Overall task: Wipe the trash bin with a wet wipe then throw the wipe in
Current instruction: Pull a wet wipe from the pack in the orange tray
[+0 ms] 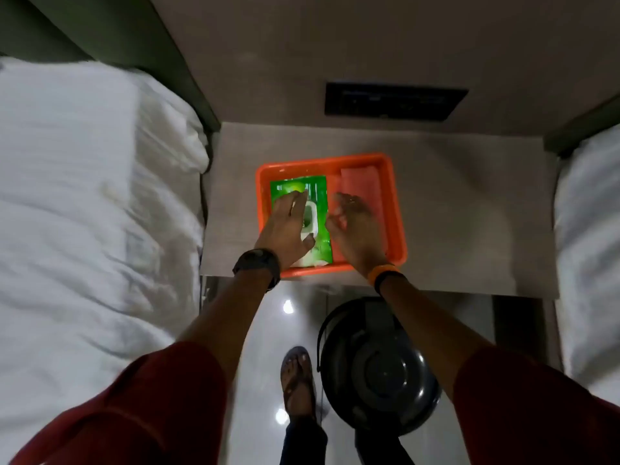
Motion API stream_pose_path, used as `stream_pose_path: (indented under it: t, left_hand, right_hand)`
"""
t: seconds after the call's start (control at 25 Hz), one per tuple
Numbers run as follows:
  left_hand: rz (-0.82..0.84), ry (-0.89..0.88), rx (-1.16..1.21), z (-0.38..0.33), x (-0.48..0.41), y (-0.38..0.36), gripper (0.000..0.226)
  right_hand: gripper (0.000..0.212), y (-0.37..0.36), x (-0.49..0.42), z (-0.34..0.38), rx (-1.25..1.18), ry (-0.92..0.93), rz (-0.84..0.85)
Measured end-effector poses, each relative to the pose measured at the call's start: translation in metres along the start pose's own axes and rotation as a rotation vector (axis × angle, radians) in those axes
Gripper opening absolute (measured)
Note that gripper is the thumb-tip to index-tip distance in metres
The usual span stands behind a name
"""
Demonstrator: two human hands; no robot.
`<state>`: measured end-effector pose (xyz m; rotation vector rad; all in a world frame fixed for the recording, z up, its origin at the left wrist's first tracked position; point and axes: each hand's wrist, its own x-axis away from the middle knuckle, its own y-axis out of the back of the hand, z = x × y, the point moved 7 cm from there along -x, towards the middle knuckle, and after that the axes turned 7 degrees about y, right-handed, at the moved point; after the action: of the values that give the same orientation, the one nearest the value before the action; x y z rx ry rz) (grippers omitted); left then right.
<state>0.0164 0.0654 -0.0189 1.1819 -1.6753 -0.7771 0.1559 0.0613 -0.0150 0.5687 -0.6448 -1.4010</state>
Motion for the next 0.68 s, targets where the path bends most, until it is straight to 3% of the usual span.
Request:
stream_pose_path:
  t: [0.16,0.32,0.44,0.68]
  left_hand:
    - [0.134,0.003,-0.105,0.026,-0.033,-0.043,0.091]
    - [0.142,0.011,-0.137,0.038,-0.050,-0.052,0.091]
    - [0.120,-0.052,-0.183,0.037,-0.052,-0.049,0.094]
    - [0.104,-0.105,-0.253,0.037,-0.055,-0.046,0.091]
  right_hand:
    - [0.026,-0.057,-0.008,-0.035,-0.173,-0.343,0.054]
    - [0.017,-0.073,-0.011,-0.045,-0.166,-0.401,-0.026]
    - [0.027,-0.079,-0.010,-0.045,-0.173,-0.460,-0.049]
    - [0.039,-0.081,-0.001,-0.027,-0.123,-0.374,-0.065]
